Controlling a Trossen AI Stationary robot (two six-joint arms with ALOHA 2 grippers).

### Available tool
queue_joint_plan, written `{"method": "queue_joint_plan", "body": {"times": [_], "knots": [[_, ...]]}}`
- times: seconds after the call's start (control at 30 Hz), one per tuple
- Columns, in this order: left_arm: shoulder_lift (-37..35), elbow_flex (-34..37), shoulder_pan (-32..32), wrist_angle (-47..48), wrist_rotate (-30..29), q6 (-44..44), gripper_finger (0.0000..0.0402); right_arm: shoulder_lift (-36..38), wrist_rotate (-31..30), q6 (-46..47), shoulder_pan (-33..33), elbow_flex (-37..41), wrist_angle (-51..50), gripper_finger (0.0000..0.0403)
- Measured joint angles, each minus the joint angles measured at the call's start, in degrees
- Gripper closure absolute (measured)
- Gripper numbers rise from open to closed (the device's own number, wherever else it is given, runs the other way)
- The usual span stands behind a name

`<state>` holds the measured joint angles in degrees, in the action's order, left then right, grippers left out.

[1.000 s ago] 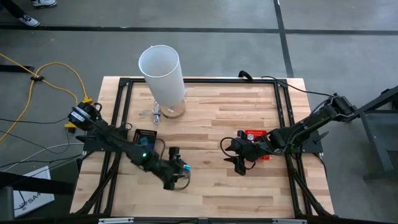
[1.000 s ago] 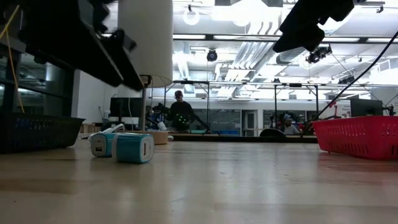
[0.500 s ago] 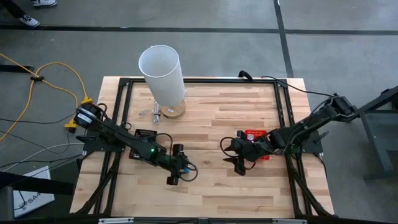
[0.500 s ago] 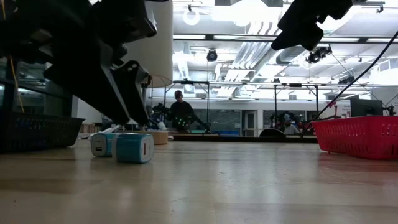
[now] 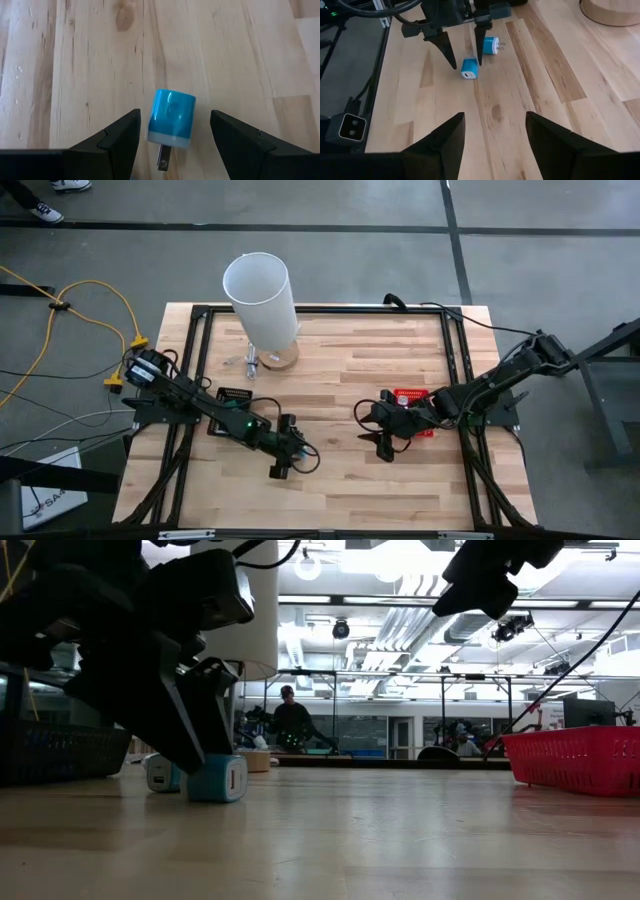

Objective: Pick & Place Office items
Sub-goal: Put the right blue charger adapter into the red bin

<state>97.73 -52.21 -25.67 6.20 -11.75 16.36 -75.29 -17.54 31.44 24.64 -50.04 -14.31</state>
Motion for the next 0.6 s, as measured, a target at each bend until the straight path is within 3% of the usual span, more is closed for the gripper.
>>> {"method": "queue_joint_plan", "body": {"times": [0.6], "knots": [[2.3, 0.02, 0.0, 0.37, -0.31, 0.87, 0.0188, 0.0, -0.02, 0.0, 0.0, 0.0, 0.02, 0.0207]]}}
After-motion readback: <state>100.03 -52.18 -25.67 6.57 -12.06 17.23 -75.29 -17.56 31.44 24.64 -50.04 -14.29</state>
